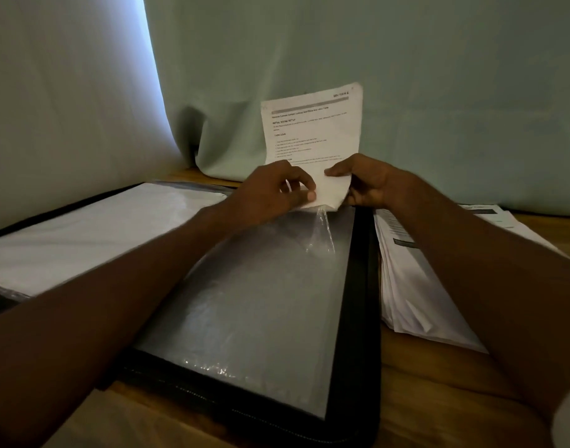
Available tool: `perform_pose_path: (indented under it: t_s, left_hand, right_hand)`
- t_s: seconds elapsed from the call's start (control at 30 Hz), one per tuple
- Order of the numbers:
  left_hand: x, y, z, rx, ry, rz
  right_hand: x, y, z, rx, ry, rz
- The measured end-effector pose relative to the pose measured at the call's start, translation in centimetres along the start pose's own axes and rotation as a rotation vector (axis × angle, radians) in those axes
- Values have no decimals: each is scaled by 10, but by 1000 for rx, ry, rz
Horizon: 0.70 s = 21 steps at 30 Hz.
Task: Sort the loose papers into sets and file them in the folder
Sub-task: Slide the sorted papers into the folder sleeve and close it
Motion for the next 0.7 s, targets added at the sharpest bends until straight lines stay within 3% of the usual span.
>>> perform_pose_path:
  t_s: [0.17,0.33,0.43,0.53,0.7]
  left_hand:
    - [2,-2,3,-3,46,-66]
    - [-9,5,-17,88,-42,-260]
    - [5,3,-18,54,18,-92]
    - [30,4,-12,65,-139,77]
    - [16,-1,-7,42,-147,-37]
  right_hand:
    - [0,3,1,-14,2,23]
    - [7,-1,6,-46,-97,22]
    - [6,2,2,-5,-28,42]
    - [6,5,1,8,4,29]
    - [14,8,12,-7,63,91]
Point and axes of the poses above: each hand's wrist, its own y-axis away from the middle knuckle, its own x-axis out of the palm, z = x × y, the point moved 10 cm from there along -y, towards the middle knuckle, and after that the axes turned 12 degrees about -x, right-handed, at the moved point
